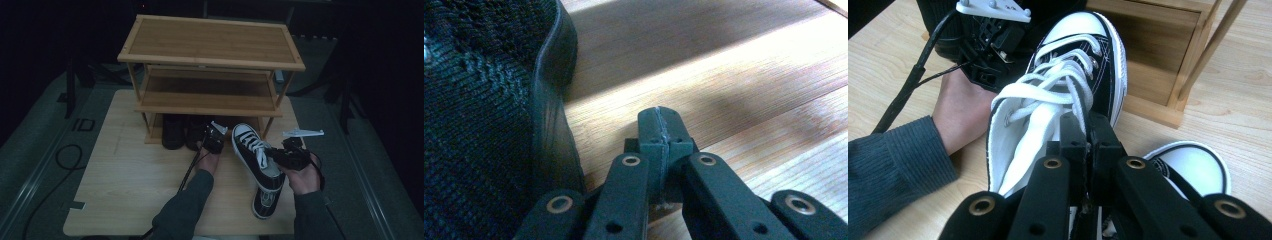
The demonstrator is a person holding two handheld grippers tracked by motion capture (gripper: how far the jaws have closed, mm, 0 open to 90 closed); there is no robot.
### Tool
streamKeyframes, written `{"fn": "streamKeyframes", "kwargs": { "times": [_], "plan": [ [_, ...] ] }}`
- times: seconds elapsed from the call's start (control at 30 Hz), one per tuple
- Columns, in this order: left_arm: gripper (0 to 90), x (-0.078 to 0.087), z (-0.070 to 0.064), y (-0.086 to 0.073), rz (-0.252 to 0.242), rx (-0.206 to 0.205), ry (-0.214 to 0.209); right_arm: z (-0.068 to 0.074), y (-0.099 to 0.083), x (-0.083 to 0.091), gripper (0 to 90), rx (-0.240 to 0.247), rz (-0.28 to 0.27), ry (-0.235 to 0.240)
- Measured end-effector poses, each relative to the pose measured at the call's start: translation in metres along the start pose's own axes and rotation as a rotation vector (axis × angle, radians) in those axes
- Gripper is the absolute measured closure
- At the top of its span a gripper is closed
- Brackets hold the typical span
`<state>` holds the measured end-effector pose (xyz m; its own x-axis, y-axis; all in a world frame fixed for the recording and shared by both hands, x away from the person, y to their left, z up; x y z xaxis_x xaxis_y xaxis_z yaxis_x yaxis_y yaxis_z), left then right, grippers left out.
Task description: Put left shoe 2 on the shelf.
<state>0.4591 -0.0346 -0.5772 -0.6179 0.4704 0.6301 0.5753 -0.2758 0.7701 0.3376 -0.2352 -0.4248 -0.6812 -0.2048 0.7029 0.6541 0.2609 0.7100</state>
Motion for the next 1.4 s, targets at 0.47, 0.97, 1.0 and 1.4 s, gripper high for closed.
{"fn": "streamKeyframes", "kwargs": {
  "times": [0.47, 0.97, 1.0, 1.4],
  "plan": [
    [90.0, 0.000, -0.001, 0.000, -0.003, 0.000, 0.004, -0.019, 0.013, 0.019, 87.9, 0.052, -0.010, 0.080],
    [90.0, -0.001, -0.001, 0.000, -0.004, -0.001, 0.008, -0.024, 0.023, 0.038, 87.9, 0.063, -0.028, 0.117],
    [90.0, -0.001, -0.001, 0.000, -0.006, 0.001, 0.008, -0.024, 0.023, 0.039, 87.9, 0.063, -0.030, 0.120],
    [90.0, 0.000, -0.001, 0.000, -0.005, 0.005, 0.005, -0.022, 0.027, 0.059, 87.9, 0.065, -0.047, 0.150]
  ]
}}
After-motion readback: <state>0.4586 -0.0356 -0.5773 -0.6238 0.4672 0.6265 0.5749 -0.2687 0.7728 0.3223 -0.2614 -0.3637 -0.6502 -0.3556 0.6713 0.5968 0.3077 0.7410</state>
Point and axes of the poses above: each handheld gripper's, and its own axes: x roughly backward along the jaws, y roughly out of its top, z roughly to its left, the point moved 3 cm from there along -x, roughly forward along the jaws, and after that the axes turned 15 degrees about -y, right-handed, at the moved point
